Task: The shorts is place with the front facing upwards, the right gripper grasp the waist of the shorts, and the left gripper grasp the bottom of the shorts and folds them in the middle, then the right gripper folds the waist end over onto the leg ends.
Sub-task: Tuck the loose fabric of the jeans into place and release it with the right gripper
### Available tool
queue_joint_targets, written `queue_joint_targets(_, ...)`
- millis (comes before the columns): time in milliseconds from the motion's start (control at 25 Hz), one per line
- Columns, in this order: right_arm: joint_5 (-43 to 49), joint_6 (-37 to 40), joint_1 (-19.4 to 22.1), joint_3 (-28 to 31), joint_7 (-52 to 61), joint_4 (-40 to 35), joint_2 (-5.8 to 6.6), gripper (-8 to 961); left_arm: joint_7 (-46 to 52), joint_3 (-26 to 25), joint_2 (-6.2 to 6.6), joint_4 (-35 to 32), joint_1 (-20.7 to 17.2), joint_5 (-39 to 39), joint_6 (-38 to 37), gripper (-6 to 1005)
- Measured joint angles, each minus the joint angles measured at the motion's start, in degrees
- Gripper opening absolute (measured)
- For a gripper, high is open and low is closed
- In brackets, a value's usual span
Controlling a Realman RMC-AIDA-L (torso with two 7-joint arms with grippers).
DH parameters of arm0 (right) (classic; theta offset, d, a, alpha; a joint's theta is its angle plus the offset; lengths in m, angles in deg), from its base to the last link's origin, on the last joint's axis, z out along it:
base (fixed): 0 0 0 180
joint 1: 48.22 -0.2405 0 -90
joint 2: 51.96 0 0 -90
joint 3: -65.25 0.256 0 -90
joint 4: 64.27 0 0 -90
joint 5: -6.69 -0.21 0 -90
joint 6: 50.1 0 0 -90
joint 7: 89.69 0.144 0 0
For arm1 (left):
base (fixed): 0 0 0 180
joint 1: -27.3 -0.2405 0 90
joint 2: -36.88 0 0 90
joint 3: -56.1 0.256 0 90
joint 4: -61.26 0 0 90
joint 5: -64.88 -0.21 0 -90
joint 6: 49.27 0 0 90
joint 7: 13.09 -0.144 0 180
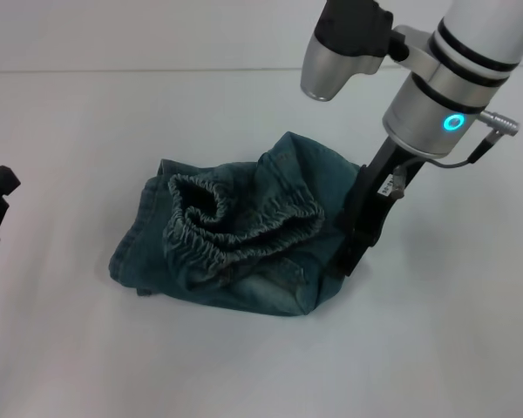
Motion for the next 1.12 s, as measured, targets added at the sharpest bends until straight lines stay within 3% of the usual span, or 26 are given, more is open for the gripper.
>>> queue_joint_targets(240,-1.19,-3.42,-0.45,0.18,-0.08,1.51,-0.44,856,0.0,-0.02,-0.01,0.0,-0.1,0.01,0.14,1)
queue_joint_targets(640,-11.27,-11.97,0.0,0.13,-0.52,2.65,-0.47,856,-0.33,0.0,-0.26,0.18,-0.27,0.01,0.7,1)
queue_joint_targets(1120,-20.26,-27.92,0.03,-0.22,-5.11,10.19,-1.1,856,-0.51,-0.45,-0.38,0.17,-0.98,0.01,0.76,1)
